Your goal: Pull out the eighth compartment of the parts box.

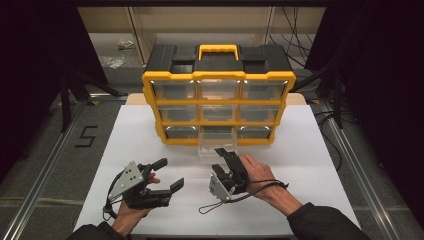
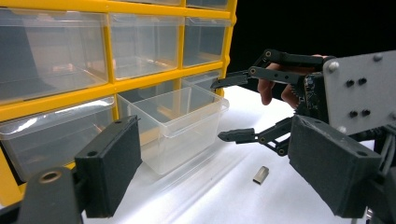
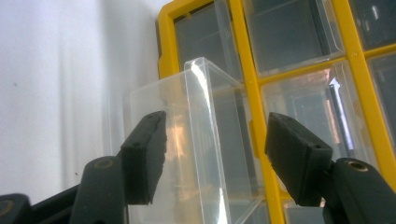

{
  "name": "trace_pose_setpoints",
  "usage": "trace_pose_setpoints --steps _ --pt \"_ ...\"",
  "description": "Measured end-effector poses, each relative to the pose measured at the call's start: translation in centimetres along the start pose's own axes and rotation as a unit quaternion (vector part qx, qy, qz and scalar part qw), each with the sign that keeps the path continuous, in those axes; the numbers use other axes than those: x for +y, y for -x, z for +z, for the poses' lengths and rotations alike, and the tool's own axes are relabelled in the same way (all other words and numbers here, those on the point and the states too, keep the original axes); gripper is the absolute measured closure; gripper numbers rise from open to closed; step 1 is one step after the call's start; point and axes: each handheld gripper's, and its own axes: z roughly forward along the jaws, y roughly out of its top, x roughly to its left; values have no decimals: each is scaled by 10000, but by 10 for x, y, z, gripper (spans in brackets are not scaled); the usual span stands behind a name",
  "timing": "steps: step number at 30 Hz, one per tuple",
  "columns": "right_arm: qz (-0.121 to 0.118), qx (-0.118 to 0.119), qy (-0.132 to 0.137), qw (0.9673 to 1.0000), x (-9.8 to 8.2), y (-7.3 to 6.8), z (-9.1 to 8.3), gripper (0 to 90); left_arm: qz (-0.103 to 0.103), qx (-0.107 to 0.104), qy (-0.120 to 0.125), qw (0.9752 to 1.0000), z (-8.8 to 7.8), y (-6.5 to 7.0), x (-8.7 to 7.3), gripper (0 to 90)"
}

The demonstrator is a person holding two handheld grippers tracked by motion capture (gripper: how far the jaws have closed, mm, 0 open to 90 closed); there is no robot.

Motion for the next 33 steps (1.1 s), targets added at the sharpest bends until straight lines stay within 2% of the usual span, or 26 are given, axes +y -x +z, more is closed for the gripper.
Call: trace_pose_setpoints --steps 2,3,4,5,7,8,10,11,12,13,15,16,17,18,19,21,22,23,24,25,26,27,33 --pt "172 37 15 9998 1 2 -1 381 0 1 0 10000 0 0 0 168" --pt "358 107 48 9993 1 5 -3 375 0 2 2 10000 0 0 0 168" --pt "358 107 48 9993 1 5 -3 375 -1 1 4 10000 0 0 0 168" --pt "461 152 67 9988 1 7 -3 371 2 3 3 10000 0 0 0 168" --pt "671 225 90 9975 1 9 -4 364 3 4 4 10000 0 0 0 168" --pt "863 307 97 9958 1 12 -5 360 4 5 4 10000 0 0 0 168" --pt "933 330 126 9950 1 13 -6 360 4 5 3 10000 0 0 0 168" --pt "1038 373 125 9938 1 14 -6 360 4 2 -2 10000 0 0 0 168" --pt "1222 479 142 9913 1 16 -8 360 5 3 -4 10000 0 0 0 168" --pt "1222 479 142 9913 1 16 -8 360 13 4 -3 10000 0 0 0 168" --pt "1436 587 192 9877 1 19 -10 354 9 2 4 10000 0 0 0 168" --pt "1436 587 192 9877 1 19 -10 354 11 1 6 10000 -1 1 0 168" --pt "1542 643 223 9857 0 21 -11 349 17 0 5 10000 -1 1 0 168" --pt "1542 643 223 9857 0 21 -11 349 25 0 5 10000 0 1 0 168" --pt "1616 671 225 9843 0 21 -11 348 23 0 4 10000 0 1 0 168" --pt "1766 759 243 9810 0 23 -13 343 18 -5 4 10000 0 0 0 168" --pt "1920 852 260 9773 -1 24 -13 338 19 -10 4 10000 0 0 0 168" --pt "1920 852 260 9773 -1 24 -13 338 17 -10 7 10000 1 0 1 168" --pt "2001 903 268 9752 -2 25 -14 336 18 -12 7 10000 1 0 1 168" --pt "2160 996 283 9709 -2 26 -15 333 19 -14 6 10000 1 0 1 168" --pt "2250 1067 298 9680 -3 27 -15 331 17 -17 4 10000 1 0 1 168" --pt "2250 1067 298 9680 -3 27 -15 331 19 -18 4 10000 1 0 0 168" --pt "2789 1414 403 9490 -6 33 -18 324 22 9 7 10000 0 0 1 168"
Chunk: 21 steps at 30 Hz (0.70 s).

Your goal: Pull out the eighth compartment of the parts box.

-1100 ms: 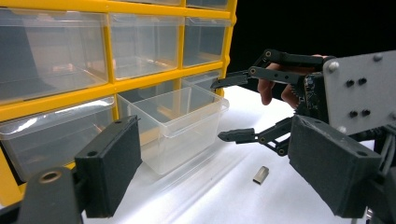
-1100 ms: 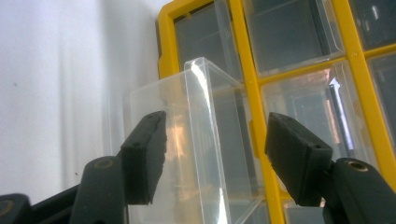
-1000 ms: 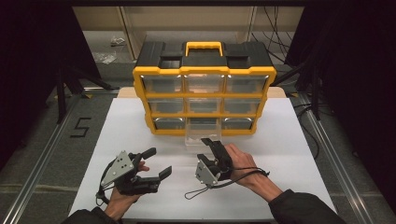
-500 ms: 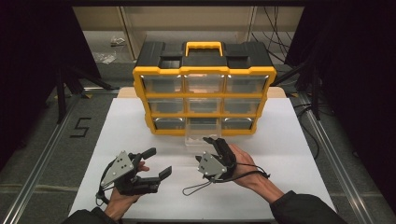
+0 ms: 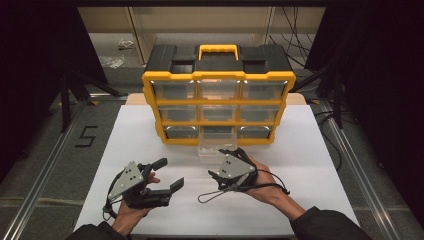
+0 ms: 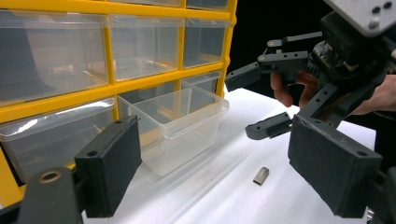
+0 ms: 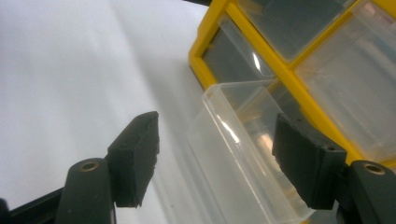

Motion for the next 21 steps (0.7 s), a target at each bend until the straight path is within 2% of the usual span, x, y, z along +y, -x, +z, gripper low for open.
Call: trace_pose_setpoints --steps 2,8,9,13,21 --pt "209 148 10 9997 0 2 -2 320 4 0 -2 10000 0 0 0 168" --pt "500 345 40 9981 -2 5 -6 314 3 -4 -7 10000 1 0 0 168" --pt "663 464 47 9967 -2 7 -7 307 3 0 -7 10000 1 0 0 168" --pt "995 698 51 9926 -4 10 -9 285 8 -10 -9 10000 1 0 0 168" --pt "1245 931 10 9878 -7 14 -11 256 5 -2 -8 10000 1 0 0 168"
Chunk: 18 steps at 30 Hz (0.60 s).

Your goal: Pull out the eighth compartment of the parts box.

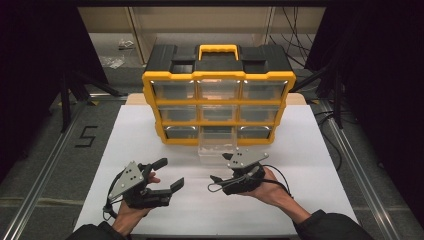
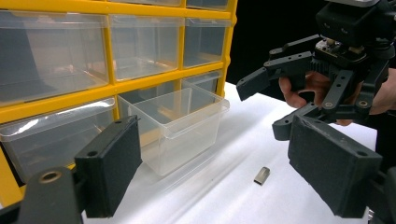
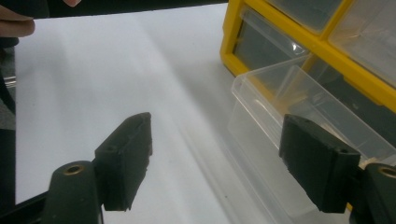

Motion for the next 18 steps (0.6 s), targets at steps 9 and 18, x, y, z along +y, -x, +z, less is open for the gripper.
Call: trace_pose_setpoints --steps 9,18 --pt "156 229 -182 9994 -5 1 -3 235 -2 0 -8 10000 0 0 0 168" --pt "184 294 -365 9987 -10 3 -6 233 -5 0 -2 10000 1 0 0 168"
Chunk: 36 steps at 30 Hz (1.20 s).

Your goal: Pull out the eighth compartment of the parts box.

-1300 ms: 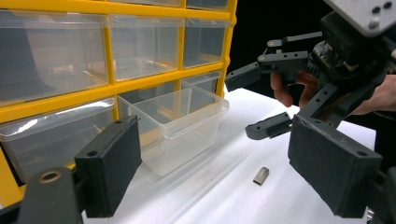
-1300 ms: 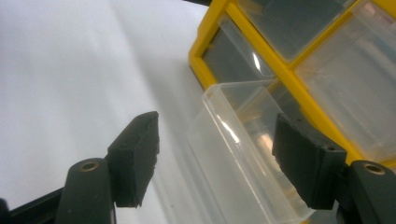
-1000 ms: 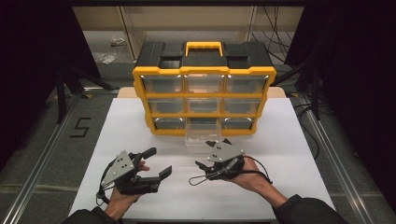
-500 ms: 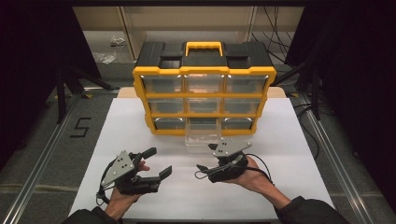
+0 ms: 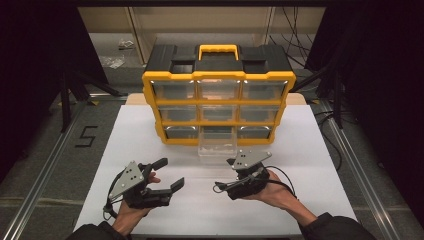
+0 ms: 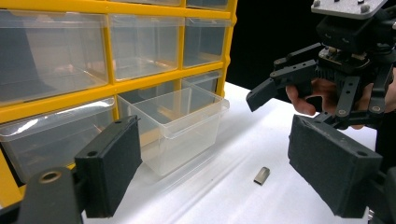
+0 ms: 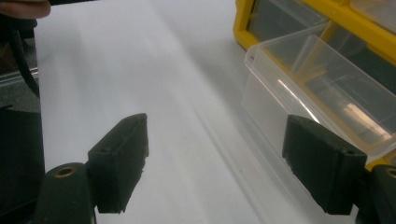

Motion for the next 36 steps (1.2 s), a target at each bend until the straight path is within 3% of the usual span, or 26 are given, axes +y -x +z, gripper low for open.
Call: trace_pose_setpoints --steps 13,36 --pt "-37 0 -465 9989 -11 2 3 236 -4 -8 -13 10000 1 0 0 168" --pt "-83 0 -1226 9924 -27 9 9 257 -6 -4 -31 10000 0 0 0 168"
